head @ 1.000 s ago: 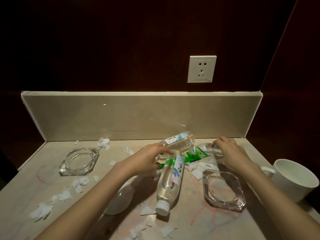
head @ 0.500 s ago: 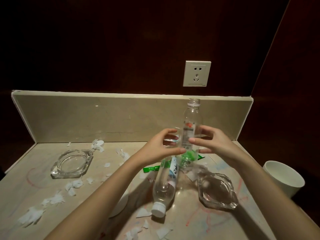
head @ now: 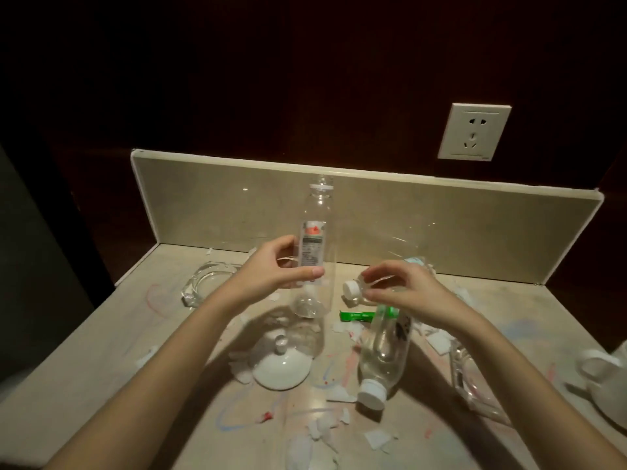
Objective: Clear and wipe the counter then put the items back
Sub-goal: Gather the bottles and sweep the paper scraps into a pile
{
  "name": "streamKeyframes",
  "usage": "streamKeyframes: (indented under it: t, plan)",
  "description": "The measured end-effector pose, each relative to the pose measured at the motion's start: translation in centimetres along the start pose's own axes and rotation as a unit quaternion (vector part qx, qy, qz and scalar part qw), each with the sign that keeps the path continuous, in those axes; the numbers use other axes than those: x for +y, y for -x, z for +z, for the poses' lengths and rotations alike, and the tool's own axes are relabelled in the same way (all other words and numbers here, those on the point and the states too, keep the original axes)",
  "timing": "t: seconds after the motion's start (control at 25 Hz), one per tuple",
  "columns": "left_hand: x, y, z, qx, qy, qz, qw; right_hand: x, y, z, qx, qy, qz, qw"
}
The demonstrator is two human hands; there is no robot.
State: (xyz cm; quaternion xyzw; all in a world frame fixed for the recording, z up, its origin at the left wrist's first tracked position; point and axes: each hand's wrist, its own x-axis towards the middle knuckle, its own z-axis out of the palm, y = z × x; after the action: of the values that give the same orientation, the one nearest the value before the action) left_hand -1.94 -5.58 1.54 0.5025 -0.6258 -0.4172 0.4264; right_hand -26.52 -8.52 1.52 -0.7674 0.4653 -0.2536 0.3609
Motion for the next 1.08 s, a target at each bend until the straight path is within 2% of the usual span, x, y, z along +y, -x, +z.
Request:
streamKeyframes:
  t: [0.12,0.28,0.4,0.56,0.68,0.84,0.96,1.08]
  plan:
    - [-1.3,2.1,-4.1,0.06,-0.001,-0.024,0.998,-1.1,-0.7,4.4,-0.066,0.082,-0.039,0.994]
    - [-2.8,4.9,-7.7,0.118,-0.006,-0.042,0.992,-3.1,-1.2,10.2,-0.158,0.173,-0.1,0.967]
    - [-3.6,6.7,-9.1,0.148,0.006,-0.054,0.988,-3.9,-1.6,12.1,-0.142,0.239,-0.14,0.95]
    - [-4.4,8.5,-10.3,0.157,0.012,-0.059,0.986,-4.2,-3.1,10.6,-0.126,0.242,-0.136,0.952]
    - [-5.1,9.3,-10.5,0.166,0.023,-0.058,0.984,-3.7,-6.9,8.1,-0.038,0.232,-0.1,0.967]
    - [-5.6,10.1,-10.0,0.149,0.041,-0.054,0.986,-1.6,-12.1,7.0,0.052,0.303,-0.056,0.95]
    - [-6.1,10.7,-10.1,0.144,0.051,-0.053,0.987,0.1,-14.4,7.7,0.056,0.372,-0.018,0.926]
    - [-6.8,11.2,-10.3,0.156,0.067,-0.058,0.984,1.2,-15.3,8.5,0.036,0.395,0.006,0.918]
